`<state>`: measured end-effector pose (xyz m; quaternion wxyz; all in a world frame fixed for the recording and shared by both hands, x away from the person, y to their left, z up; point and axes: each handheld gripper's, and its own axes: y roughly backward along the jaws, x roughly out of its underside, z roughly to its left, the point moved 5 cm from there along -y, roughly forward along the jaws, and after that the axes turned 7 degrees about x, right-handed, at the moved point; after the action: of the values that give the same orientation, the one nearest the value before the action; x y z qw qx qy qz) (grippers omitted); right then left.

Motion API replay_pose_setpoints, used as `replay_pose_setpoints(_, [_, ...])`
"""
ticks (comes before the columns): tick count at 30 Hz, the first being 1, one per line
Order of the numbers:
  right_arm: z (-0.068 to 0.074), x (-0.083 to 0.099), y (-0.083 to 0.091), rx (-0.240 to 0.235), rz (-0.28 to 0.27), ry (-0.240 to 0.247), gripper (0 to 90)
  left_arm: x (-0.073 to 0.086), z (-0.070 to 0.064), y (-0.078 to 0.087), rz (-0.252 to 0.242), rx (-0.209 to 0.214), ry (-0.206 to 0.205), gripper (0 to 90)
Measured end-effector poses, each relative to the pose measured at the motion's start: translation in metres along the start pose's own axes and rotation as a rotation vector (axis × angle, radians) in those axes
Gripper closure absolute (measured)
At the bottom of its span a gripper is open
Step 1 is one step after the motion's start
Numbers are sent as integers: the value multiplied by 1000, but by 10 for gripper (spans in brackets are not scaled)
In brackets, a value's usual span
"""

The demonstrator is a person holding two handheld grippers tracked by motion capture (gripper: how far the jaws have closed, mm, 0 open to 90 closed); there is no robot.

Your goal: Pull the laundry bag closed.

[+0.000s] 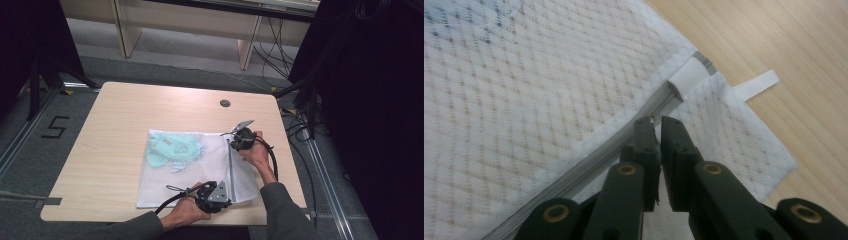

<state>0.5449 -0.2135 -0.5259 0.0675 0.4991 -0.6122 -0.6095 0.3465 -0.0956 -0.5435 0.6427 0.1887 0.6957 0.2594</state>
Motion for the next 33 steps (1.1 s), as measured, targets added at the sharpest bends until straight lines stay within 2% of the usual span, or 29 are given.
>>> replay_pose_setpoints(2, [-1,0,-1,6,-8,-5,865,0,-1,-1,-8,4,11,879])
replay_pose_setpoints(5, [-2,-1,-2,19,-12,-12,865,0,-1,0,-4,-1,4,879])
replay_pose_setpoints(6, [-3,-2,-4,17,-22,-12,866,-1,-1,-1,-18,1,14,879])
replay_pose_setpoints(10, [-3,-3,-3,13,-8,-11,865,-1,-1,0,-18,3,16,879])
replay_pose_setpoints(12, [-4,-6,-5,29,-33,-5,865,-1,-1,0,-19,2,17,880])
replay_pose_setpoints(13, [-3,-7,-4,30,-19,-23,865,-1,-1,0,-16,3,14,880])
replay_pose_setpoints(14, [-4,-8,-6,40,-29,-11,865,-1,-1,0,-17,3,15,880])
replay_pose_setpoints(15, [-4,-8,-6,35,-7,-12,866,-1,-2,0,-16,5,15,879])
replay_pose_setpoints(17, [-6,-9,-9,47,-29,-5,865,0,-3,0,-10,12,14,880])
replay_pose_setpoints(19, [-6,-8,-9,47,-22,-29,866,0,-2,0,-5,10,9,879])
replay_pose_setpoints(20, [-8,-8,-9,38,-27,-14,865,0,-3,0,-10,13,14,880])
replay_pose_setpoints(22, [-8,-8,-10,31,-28,-20,866,0,-2,-1,-15,10,17,880])
replay_pose_setpoints(27, [-8,-9,-10,57,-35,-38,865,0,-2,-1,-16,9,21,879])
replay_pose_setpoints(33, [-7,-11,-10,59,-38,-35,865,-1,-1,0,-20,3,25,878])
